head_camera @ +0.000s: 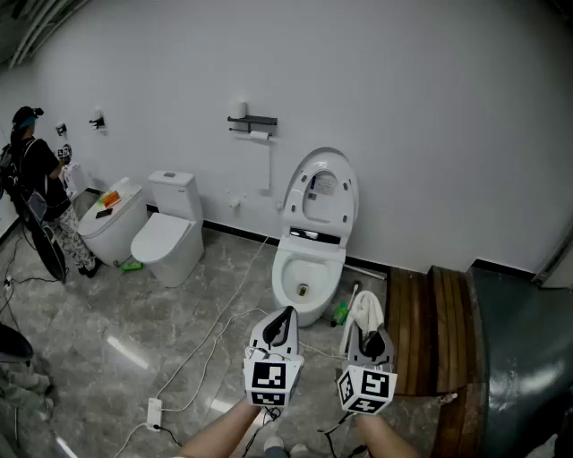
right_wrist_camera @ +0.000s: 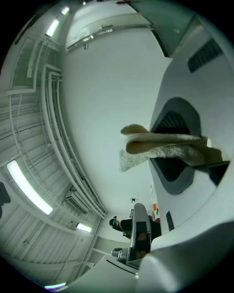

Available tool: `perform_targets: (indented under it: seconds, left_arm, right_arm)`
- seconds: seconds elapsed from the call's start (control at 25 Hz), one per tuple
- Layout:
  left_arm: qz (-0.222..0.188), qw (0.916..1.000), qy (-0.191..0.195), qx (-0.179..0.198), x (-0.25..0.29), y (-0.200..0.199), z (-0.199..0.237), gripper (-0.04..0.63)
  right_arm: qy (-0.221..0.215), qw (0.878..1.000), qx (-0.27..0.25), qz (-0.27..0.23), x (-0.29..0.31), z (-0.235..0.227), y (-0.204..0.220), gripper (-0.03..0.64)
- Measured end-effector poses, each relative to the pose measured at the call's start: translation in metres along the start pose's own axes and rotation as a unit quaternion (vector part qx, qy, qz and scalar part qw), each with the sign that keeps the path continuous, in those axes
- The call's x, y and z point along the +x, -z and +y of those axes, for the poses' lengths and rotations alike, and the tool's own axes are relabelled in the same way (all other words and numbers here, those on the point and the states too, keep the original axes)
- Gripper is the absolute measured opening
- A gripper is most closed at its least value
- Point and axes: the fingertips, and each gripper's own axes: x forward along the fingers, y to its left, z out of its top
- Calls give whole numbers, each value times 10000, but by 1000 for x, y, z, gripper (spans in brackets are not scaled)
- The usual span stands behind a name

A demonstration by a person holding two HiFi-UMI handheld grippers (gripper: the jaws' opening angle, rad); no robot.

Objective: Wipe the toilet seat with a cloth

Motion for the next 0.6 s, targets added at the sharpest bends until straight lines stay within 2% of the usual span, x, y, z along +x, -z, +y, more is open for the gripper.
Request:
perform_targets:
  seconds: [0.6]
  left_arm:
    - [160,9998,-65,-13,81,31,20,-2]
  right_arm:
    - [67,9995,228,191,81,-28,21,95]
